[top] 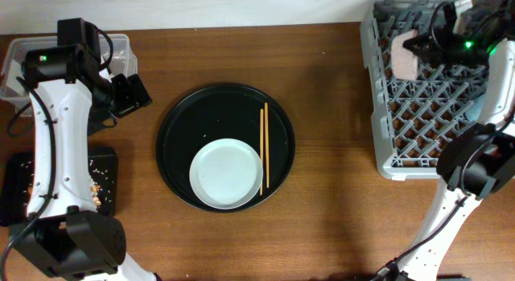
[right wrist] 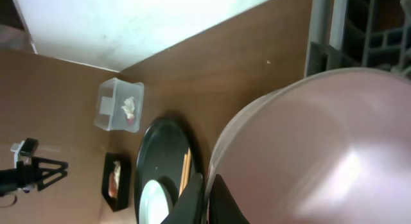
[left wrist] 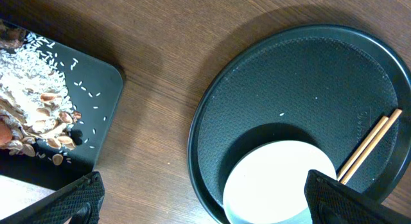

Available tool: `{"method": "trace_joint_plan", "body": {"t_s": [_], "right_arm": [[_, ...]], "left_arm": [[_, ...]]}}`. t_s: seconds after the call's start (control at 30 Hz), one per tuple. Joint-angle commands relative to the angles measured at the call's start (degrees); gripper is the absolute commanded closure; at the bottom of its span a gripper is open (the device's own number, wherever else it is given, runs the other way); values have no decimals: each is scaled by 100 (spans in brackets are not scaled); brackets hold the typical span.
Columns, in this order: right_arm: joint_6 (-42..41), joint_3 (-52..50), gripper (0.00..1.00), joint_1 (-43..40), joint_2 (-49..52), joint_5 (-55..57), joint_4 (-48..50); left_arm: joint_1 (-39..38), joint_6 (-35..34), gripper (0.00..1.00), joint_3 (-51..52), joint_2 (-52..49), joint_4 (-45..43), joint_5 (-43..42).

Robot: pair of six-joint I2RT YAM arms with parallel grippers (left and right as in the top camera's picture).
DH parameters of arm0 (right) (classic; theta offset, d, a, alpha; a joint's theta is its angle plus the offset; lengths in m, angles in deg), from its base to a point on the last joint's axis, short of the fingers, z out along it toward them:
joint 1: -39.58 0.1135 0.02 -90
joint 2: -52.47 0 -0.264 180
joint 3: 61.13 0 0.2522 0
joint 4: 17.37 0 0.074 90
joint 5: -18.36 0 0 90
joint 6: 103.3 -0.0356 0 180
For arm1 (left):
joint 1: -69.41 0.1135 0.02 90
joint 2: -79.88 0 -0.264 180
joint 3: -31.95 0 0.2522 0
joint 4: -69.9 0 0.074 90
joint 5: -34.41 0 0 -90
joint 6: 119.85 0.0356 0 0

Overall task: Sort waste into correct bins and load items into the dishwasher rack
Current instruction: 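Carry the pink cup to the grey rack and release it, then reach the right gripper down to the white plate rim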

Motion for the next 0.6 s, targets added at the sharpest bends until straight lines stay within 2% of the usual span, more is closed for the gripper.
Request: {"method": "trace_joint_plan", "body": {"t_s": [0.0, 0.2, 0.5, 0.57], "right_arm": [[-13, -446, 96, 13, -44, -363, 289], [-802, -520, 96, -192, -44, -42, 671], [-960, -520, 94, -656, -44, 83, 597], [-964, -520, 90, -723, -44, 328, 549]], "left_arm": [[-15, -57, 1, 9, 9, 4, 61], [-15, -57, 1, 9, 9, 4, 61], [-15, -57, 1, 9, 9, 4, 61], [-15, -57, 1, 9, 9, 4, 61]]}}
